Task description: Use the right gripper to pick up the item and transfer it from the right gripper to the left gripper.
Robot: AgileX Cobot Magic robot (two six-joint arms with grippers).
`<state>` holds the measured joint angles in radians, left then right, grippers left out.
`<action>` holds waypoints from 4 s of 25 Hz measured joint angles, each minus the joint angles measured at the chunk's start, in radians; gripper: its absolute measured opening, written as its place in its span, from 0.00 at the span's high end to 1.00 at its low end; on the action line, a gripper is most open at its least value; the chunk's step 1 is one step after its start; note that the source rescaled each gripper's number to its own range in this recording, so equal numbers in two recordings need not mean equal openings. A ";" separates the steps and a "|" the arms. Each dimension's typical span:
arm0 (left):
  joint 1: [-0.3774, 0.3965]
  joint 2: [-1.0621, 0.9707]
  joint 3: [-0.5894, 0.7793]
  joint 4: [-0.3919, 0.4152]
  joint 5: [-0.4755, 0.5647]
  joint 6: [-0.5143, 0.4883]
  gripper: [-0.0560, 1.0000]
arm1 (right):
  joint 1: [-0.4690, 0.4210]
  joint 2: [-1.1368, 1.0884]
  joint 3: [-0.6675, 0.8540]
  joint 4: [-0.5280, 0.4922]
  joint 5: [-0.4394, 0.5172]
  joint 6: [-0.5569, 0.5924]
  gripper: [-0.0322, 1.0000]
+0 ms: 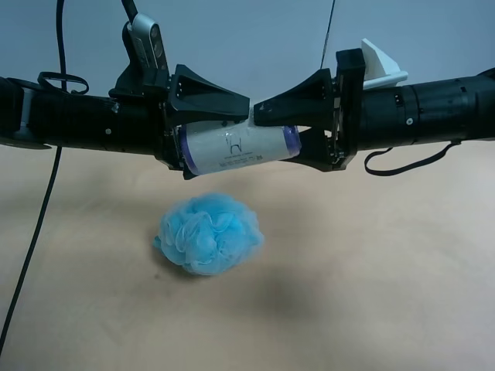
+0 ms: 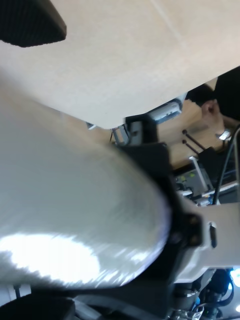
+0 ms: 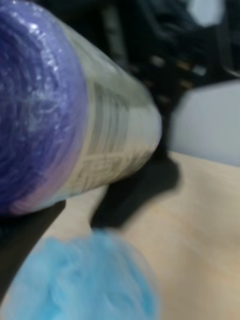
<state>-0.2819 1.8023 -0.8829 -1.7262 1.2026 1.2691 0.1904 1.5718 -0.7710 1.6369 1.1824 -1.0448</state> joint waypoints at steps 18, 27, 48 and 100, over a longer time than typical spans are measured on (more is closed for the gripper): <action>0.000 0.002 -0.002 0.080 0.010 -0.034 0.00 | -0.042 0.002 0.000 0.011 0.001 -0.007 0.97; 0.000 0.002 -0.002 0.046 0.009 -0.031 0.00 | -0.056 0.002 0.000 -0.010 0.000 -0.002 0.97; 0.000 0.003 -0.002 -0.001 0.012 -0.012 0.52 | -0.028 0.002 0.000 0.001 -0.001 0.001 0.97; 0.001 -0.038 -0.002 0.007 -0.014 -0.147 0.92 | -0.034 -0.007 0.000 -0.074 -0.023 -0.010 0.38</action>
<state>-0.2809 1.7645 -0.8846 -1.7190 1.1889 1.1216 0.1562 1.5644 -0.7710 1.5630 1.1596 -1.0545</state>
